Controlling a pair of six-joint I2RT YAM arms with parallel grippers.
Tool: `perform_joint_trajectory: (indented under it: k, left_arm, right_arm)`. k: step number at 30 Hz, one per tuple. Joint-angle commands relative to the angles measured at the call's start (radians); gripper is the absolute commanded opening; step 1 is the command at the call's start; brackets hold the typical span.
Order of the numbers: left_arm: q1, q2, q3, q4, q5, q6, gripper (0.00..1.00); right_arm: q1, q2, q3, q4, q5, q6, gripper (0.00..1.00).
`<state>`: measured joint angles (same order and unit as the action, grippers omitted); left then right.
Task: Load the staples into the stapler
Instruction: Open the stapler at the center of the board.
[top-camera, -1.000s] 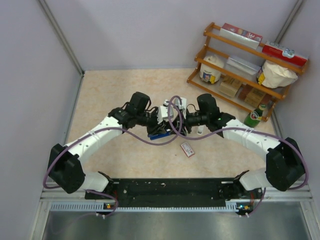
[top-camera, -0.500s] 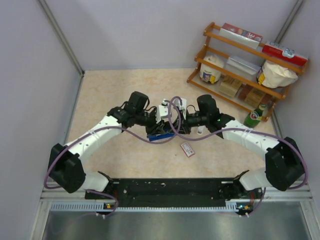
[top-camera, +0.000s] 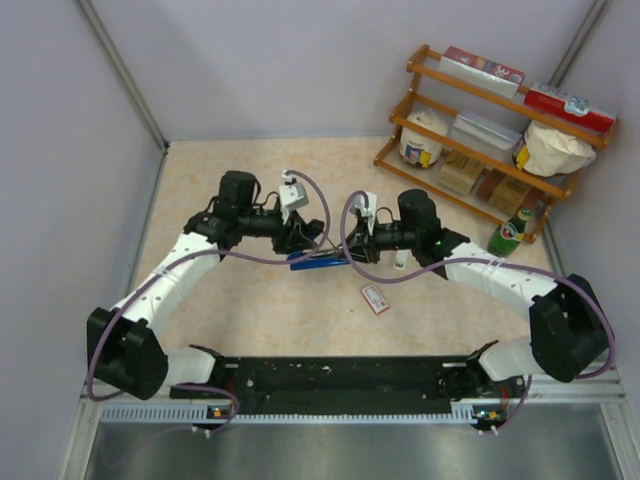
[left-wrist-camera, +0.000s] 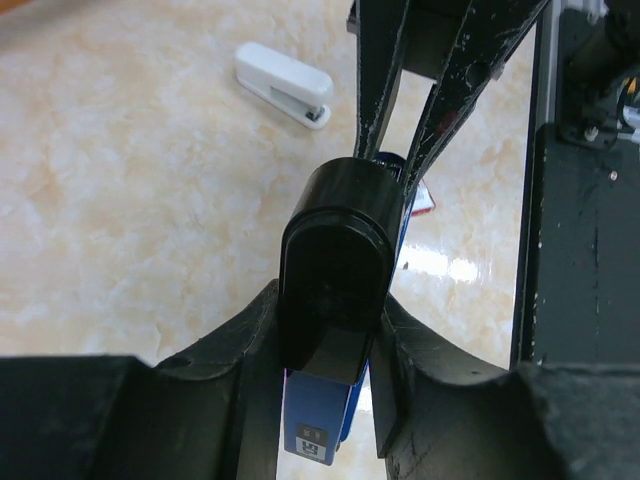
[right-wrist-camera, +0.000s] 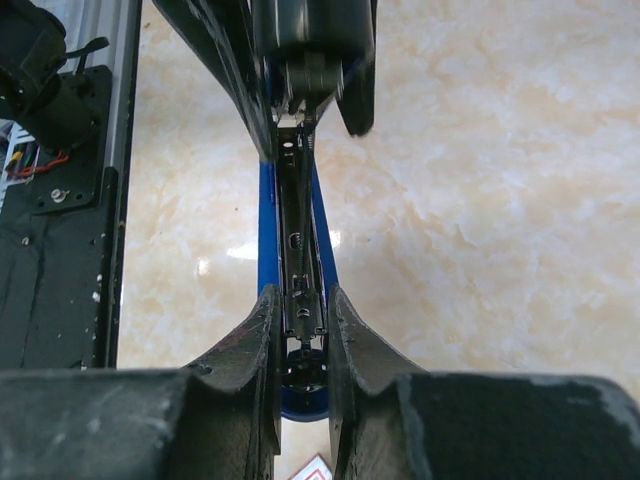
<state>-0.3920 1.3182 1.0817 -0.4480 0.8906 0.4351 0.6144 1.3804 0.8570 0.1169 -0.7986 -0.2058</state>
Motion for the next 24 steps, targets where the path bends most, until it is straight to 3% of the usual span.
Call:
perform_joint_trajectory:
  k: [1, 14, 24]
  left_arm:
    - [0.119, -0.123, -0.012, 0.300, 0.070, -0.218, 0.08]
    - [0.343, -0.220, -0.132, 0.811, 0.105, -0.686, 0.07]
    - [0.380, -0.200, -0.207, 1.261, 0.131, -1.071, 0.05]
  right_arm:
    - [-0.016, -0.018, -0.030, 0.001, 0.038, 0.008, 0.00]
    - [-0.067, -0.060, -0.085, 0.070, 0.021, 0.039, 0.00]
    - [-0.068, -0.041, -0.111, 0.113, -0.008, 0.063, 0.00]
